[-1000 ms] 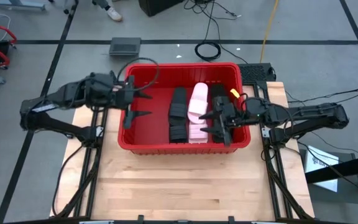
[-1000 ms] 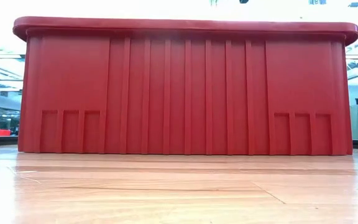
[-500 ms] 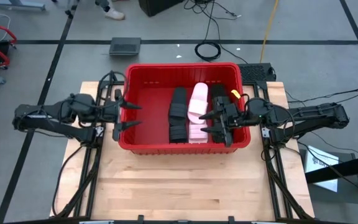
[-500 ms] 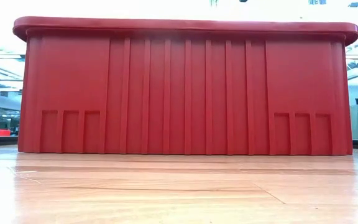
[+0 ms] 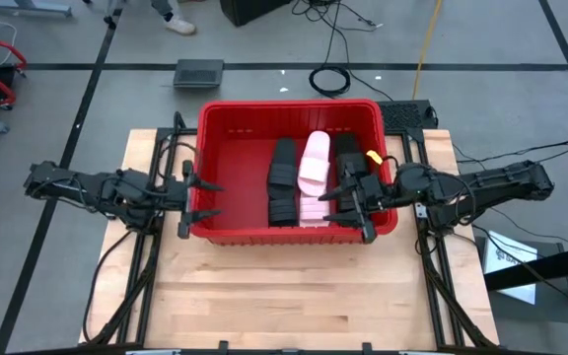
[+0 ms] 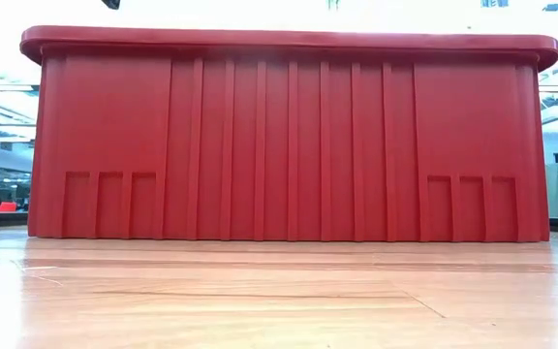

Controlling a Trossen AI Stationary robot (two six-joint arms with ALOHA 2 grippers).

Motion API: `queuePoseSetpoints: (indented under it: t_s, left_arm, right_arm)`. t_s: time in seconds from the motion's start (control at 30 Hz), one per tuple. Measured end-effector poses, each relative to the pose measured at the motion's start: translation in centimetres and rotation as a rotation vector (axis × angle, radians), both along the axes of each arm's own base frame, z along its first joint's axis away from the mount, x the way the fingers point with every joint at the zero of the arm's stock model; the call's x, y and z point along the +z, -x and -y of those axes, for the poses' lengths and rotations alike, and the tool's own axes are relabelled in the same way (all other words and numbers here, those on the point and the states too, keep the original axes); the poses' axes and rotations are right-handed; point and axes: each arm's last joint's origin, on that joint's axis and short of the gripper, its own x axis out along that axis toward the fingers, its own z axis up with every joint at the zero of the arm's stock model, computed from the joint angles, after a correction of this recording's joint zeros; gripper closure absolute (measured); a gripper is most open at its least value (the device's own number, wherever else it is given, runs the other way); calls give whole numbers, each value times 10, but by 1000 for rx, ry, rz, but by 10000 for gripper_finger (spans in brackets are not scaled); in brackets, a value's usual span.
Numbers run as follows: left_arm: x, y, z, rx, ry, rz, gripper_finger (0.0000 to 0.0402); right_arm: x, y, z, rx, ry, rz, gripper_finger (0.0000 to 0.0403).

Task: Pick and place slides into bin
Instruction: Return to Home Position

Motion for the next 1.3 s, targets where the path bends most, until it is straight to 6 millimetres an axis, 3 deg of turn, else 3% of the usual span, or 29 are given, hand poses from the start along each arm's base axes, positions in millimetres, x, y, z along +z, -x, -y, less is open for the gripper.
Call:
queuePoseSetpoints:
  t_s: [0.3, 0.7, 1.07, 1.3]
  left_arm:
    - [-5, 28, -1, -173, -25, 27, 151]
    - [-25, 61, -16, -69, 9, 170, 151]
    - [-38, 61, -23, -71, 7, 155, 151]
    - [-35, 61, -26, -91, -11, 180, 151]
  right_arm:
    - [-11, 20, -3, 29, -49, 136, 195]
    - [-26, 62, 8, 3, -68, 203, 195]
    - [-49, 84, 27, -91, -98, 253, 195]
    - [-56, 91, 29, -87, -113, 313, 195]
